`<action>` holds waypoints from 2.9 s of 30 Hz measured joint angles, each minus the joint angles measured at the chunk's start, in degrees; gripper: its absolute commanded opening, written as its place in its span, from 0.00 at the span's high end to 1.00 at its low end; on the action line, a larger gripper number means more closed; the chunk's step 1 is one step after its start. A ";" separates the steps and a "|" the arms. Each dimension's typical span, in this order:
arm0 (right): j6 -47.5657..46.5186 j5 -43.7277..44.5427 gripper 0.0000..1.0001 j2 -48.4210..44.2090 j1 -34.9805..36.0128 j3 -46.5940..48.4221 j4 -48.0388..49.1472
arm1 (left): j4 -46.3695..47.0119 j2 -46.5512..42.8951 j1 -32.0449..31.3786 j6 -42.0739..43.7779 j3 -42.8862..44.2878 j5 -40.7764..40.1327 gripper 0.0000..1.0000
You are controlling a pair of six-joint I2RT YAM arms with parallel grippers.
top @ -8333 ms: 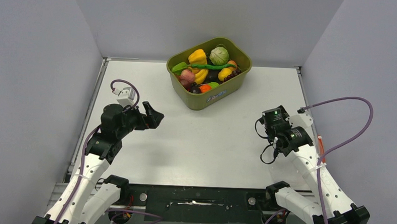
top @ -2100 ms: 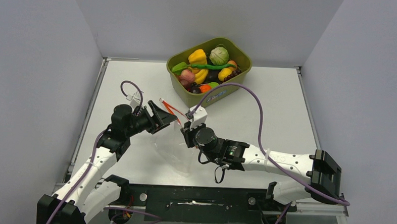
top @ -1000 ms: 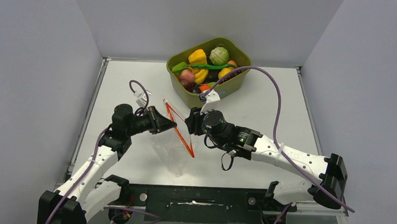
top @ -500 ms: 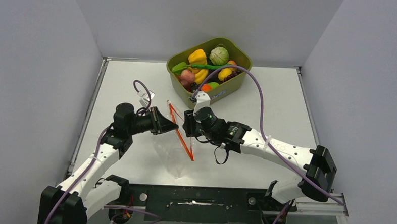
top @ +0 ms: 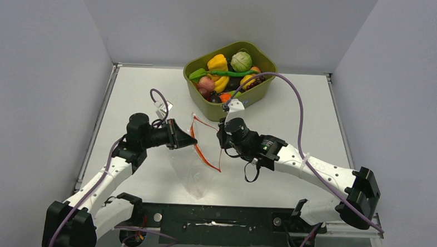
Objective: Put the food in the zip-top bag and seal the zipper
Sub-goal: Open the zipper of the food storage bag.
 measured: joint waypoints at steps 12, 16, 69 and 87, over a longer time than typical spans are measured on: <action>5.51 -1.05 1.00 -1.09 0.00 -0.76 4.55 | -9.05 0.24 -0.04 4.66 8.79 -6.49 0.52; 7.61 2.05 1.00 -0.39 0.02 1.11 3.39 | -13.31 -0.09 -0.17 6.27 12.87 -11.52 0.51; 13.68 12.02 1.00 8.74 5.51 6.25 14.29 | -20.57 -1.07 -1.86 8.52 11.19 -29.59 0.97; 14.73 9.18 1.00 6.88 0.39 2.62 14.67 | -27.02 -7.61 -1.86 18.58 17.03 -44.85 1.00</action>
